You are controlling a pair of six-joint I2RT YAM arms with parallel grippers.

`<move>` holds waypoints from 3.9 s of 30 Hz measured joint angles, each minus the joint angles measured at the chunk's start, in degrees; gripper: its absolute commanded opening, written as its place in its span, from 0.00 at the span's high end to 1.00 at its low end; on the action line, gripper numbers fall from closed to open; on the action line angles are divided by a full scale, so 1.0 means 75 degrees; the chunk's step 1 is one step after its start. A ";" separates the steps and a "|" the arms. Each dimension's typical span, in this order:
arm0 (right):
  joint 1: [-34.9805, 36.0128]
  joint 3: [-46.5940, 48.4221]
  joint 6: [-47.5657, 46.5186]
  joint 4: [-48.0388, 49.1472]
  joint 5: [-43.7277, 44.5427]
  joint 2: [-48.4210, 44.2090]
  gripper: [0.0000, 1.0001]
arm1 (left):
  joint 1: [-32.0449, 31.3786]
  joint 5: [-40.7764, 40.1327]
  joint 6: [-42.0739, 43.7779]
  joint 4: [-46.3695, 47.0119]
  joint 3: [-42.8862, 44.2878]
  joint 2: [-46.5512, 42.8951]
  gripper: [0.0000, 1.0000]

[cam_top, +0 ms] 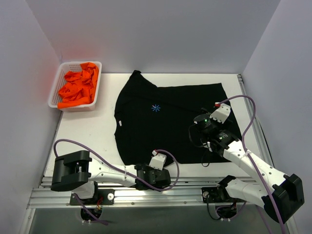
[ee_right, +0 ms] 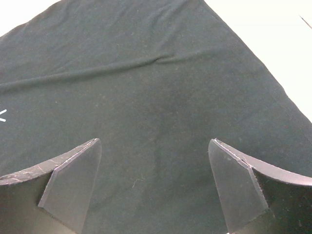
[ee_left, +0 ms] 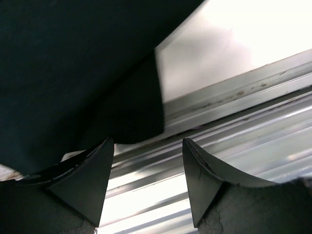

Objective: Fold and stack the t-shirts
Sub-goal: Flatten the tshirt out, then fold the tshirt

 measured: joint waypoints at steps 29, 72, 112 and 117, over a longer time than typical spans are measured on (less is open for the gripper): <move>0.0000 -0.0003 -0.0105 0.0289 -0.0012 0.0361 0.30 | -0.0169 -0.1180 -0.0755 -0.0976 0.1128 0.1434 0.72; -0.4686 -0.0216 0.2078 -0.3013 -0.3509 -0.0026 0.11 | 0.4261 -0.0930 0.3107 -0.0067 -0.0938 -0.3614 0.98; -0.9136 -0.0312 0.1314 -0.2060 -0.3127 0.2906 0.32 | 0.4776 0.0644 0.3861 0.0962 -0.1122 -0.3165 0.98; -0.9049 -0.0358 0.1174 -0.1851 -0.3249 0.2862 0.32 | 0.4779 0.0644 0.3876 0.0994 -0.1122 -0.3165 0.98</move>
